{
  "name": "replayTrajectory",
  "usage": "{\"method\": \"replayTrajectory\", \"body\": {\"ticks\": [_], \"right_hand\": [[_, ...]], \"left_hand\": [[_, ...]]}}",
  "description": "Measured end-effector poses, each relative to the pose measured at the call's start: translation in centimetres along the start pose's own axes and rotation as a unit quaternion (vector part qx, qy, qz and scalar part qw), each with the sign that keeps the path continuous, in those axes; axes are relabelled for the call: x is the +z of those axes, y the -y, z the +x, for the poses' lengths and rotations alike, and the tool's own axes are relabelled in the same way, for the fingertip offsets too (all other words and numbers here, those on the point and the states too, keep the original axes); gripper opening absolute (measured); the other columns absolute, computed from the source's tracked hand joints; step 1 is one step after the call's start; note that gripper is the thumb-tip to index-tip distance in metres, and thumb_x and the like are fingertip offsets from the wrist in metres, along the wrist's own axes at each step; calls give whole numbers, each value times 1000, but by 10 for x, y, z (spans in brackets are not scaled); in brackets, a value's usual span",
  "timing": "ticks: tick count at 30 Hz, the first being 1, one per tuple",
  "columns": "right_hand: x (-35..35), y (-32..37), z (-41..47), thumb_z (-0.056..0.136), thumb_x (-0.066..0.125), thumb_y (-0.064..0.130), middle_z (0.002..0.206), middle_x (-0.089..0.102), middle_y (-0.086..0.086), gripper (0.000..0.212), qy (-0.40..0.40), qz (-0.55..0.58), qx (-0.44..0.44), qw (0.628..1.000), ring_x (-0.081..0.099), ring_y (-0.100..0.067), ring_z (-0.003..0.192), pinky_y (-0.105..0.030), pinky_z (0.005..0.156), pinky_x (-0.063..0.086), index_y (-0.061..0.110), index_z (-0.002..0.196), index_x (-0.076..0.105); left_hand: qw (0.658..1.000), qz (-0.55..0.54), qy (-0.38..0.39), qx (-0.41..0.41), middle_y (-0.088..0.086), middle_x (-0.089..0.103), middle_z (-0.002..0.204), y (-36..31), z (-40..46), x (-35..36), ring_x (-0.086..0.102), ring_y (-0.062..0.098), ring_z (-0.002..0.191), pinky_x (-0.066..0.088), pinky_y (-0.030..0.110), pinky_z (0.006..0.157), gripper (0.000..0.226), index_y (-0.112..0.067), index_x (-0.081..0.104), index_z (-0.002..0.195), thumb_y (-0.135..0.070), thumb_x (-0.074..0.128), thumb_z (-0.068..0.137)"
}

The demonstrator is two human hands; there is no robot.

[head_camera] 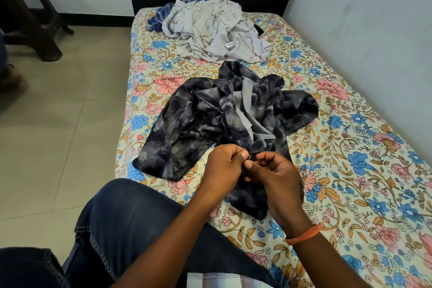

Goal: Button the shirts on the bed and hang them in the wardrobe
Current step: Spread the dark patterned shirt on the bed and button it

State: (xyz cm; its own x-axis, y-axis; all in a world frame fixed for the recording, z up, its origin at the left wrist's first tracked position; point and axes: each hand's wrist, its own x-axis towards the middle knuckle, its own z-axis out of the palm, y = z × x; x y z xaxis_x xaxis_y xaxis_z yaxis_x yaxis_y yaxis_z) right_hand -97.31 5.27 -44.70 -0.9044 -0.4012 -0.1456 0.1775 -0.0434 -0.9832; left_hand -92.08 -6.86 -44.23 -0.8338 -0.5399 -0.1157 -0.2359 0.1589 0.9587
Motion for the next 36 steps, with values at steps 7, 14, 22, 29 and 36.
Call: {"method": "replayTrajectory", "body": {"ticks": [7, 14, 22, 29, 36], "right_hand": [[-4, -4, 3, 79, 74, 7, 88, 71, -15, 22, 38, 50, 34, 997, 68, -27, 80, -32, 65, 59, 1, 98, 68], [-3, 2, 4, 89, 68, 6, 82, 71, -13, 7, 9, 19, 40, 999, 66, -22, 71, -36, 64, 59, 2, 94, 67], [-17, 10, 32, 91, 68, 12, 66, 65, -3, 10, -103, 48, 117, 987, 58, -13, 56, -29, 51, 55, 8, 83, 64], [-17, -9, 35, 89, 70, 13, 72, 67, -9, 12, -125, 0, 98, 987, 60, -17, 60, -28, 51, 54, 7, 80, 66], [-16, -15, 34, 89, 71, 14, 77, 72, -11, 14, -116, -35, 60, 991, 68, -19, 68, -30, 61, 57, 0, 91, 69]], "left_hand": [[994, -88, 29, -57, 10, 69, 80, 3, 0, 1, 59, 16, 74, 48, 34, 72, 23, -9, 70, 84, -16, 54, 99], [999, -40, 24, -21, -2, 66, 72, 4, 2, -3, 58, 11, 67, 48, 33, 67, 21, -15, 70, 81, -19, 57, 97], [969, 213, 124, 1, 11, 68, 87, 9, -4, 6, 62, 27, 87, 52, 46, 81, 24, -6, 66, 84, -24, 55, 96], [960, 242, 140, -9, 7, 69, 85, 9, -8, 7, 57, 20, 92, 49, 41, 87, 23, -9, 68, 81, -23, 58, 96], [965, 232, 121, -21, 9, 68, 68, 8, 7, -3, 66, 24, 61, 57, 44, 69, 46, -6, 60, 75, -46, 54, 96]]}}
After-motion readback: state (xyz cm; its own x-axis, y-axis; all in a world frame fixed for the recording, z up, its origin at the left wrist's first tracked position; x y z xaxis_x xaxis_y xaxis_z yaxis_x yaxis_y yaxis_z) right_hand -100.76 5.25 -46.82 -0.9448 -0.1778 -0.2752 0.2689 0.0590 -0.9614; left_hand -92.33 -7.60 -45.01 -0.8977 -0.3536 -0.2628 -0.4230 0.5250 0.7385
